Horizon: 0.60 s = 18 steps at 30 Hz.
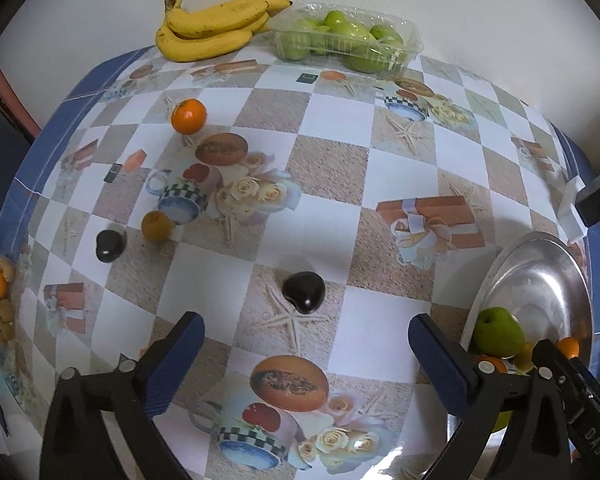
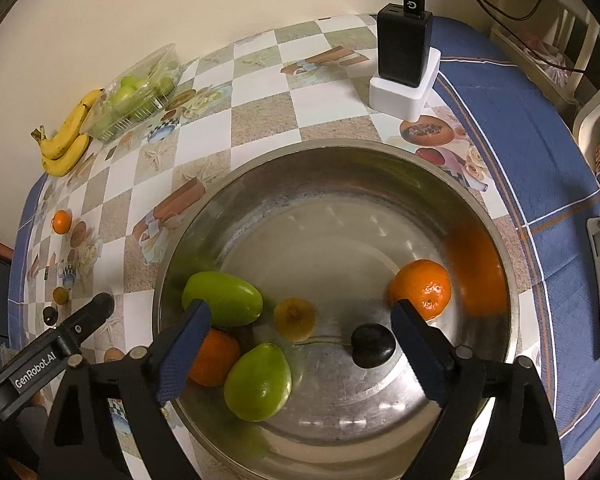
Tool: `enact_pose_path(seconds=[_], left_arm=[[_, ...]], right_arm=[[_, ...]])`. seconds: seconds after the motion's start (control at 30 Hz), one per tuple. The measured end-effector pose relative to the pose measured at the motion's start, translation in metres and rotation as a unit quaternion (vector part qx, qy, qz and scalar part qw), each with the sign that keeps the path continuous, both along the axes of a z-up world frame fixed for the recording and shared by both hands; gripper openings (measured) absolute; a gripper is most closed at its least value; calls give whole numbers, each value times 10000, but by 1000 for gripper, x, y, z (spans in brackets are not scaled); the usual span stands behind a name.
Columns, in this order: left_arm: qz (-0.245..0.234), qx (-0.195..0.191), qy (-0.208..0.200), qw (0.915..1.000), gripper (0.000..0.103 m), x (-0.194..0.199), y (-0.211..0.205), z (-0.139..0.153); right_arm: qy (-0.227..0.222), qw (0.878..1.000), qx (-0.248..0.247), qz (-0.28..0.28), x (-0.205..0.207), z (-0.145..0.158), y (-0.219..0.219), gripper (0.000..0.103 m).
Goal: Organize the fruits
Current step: 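Withdraw both open tools from the bowl toward the dark plums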
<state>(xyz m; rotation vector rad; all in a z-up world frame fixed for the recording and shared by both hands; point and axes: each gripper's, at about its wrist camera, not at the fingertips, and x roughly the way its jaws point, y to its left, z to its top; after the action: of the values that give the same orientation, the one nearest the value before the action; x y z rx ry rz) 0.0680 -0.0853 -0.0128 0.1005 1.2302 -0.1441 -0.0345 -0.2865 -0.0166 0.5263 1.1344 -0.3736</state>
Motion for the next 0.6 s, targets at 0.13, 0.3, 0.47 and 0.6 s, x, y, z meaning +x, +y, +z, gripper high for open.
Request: enact_pose_path(seconds=[0.13,0.3,0.47,0.6], left_arm=[[-4,19,-15,10000,103,3,4,1],[-12,44,-54,10000,103,6,10,3],[-69,56,-98,9999,103,9,16,5],[-136,105,-147,9997,103,13,21,7]], right_arm=[[-11,10000,-64,-11,1,1,2,100],[-5,9999,-138,-62,3,2,3,100],[30,9997,-213,-81,7,3,8,100],[30,9996,-247,-91,11,5,13,100]])
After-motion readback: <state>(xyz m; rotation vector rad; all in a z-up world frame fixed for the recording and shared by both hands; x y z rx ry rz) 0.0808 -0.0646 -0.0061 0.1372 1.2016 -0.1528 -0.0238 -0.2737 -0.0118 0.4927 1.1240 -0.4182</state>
